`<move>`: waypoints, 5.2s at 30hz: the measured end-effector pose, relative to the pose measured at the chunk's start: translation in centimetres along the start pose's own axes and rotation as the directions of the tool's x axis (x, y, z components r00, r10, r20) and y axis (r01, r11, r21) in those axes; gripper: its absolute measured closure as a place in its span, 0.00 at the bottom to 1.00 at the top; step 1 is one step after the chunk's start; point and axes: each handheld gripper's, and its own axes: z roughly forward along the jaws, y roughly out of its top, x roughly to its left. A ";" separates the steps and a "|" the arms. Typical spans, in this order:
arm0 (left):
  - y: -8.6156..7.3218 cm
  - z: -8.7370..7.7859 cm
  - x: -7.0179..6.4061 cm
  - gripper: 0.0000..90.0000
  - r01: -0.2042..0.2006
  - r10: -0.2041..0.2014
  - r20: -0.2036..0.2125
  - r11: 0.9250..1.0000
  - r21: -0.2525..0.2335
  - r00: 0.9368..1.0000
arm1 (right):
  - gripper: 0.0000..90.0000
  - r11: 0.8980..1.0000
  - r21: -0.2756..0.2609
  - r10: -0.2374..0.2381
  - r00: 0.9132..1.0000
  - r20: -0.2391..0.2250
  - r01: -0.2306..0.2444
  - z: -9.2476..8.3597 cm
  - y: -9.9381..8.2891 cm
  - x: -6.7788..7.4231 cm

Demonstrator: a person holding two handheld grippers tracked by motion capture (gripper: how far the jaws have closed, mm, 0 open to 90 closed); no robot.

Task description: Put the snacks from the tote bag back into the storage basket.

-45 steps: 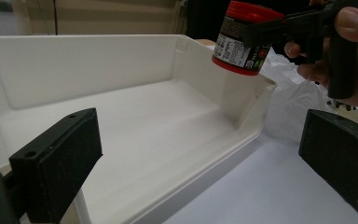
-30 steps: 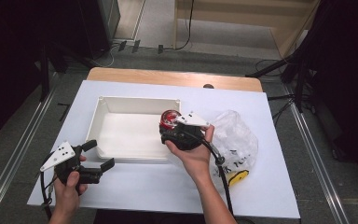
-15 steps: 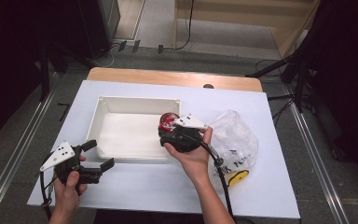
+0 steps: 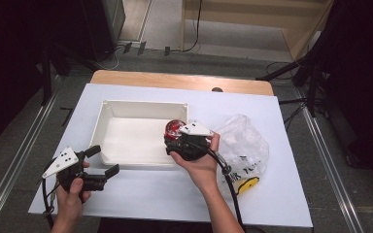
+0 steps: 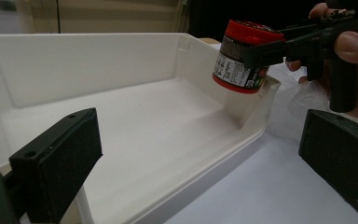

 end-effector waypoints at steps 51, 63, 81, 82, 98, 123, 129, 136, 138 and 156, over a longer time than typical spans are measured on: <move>-0.1 0.2 0.0 0.00 0.003 -0.003 -0.002 1.000 0.008 1.000 | 0.31 0.999 0.011 -0.044 0.998 0.051 0.043 -1.2 0.3 -1.4; -0.1 0.8 -0.1 0.00 -0.009 0.009 0.007 1.000 0.025 1.000 | 0.29 1.000 -0.016 -0.006 0.998 0.056 0.007 -2.7 0.1 -3.2; -0.2 1.3 -0.3 0.00 -0.031 0.031 0.003 0.999 0.041 1.000 | 0.30 0.997 -0.049 0.058 0.994 0.093 -0.053 -5.6 -1.3 -6.4; -0.2 1.2 -0.3 0.00 -0.033 0.033 0.003 0.999 0.039 0.999 | 0.30 0.997 -0.051 0.063 0.994 0.093 -0.058 -5.7 -1.4 -6.5; -0.3 1.0 -0.3 0.00 -0.038 0.039 -0.013 0.998 0.042 0.999 | 0.29 0.996 -0.052 0.072 0.993 0.090 -0.068 -7.8 -2.6 -8.1; -0.6 1.2 -0.4 0.00 -0.036 0.037 -0.030 0.998 0.052 0.999 | 0.27 0.993 -0.060 0.110 0.987 0.113 -0.103 -10.6 -5.4 -11.4; -0.7 1.3 -0.5 0.00 -0.041 0.042 -0.031 0.997 0.059 0.999 | 0.26 0.992 -0.059 0.114 0.985 0.126 -0.107 -11.3 -6.2 -12.2; -0.8 1.2 -0.3 0.00 -0.040 0.043 -0.037 0.997 0.066 0.998 | 0.26 0.990 -0.057 0.133 0.981 0.143 -0.126 -12.3 -7.3 -13.4; -0.8 1.3 -0.3 0.00 -0.042 0.044 -0.041 0.997 0.066 0.998 | 0.26 0.990 -0.062 0.134 0.980 0.143 -0.127 -12.5 -7.6 -13.7; -0.8 1.0 0.1 0.00 -0.043 0.046 -0.048 0.997 0.067 0.998 | 0.27 0.977 -0.085 0.207 0.963 0.172 -0.195 -14.3 -10.6 -17.3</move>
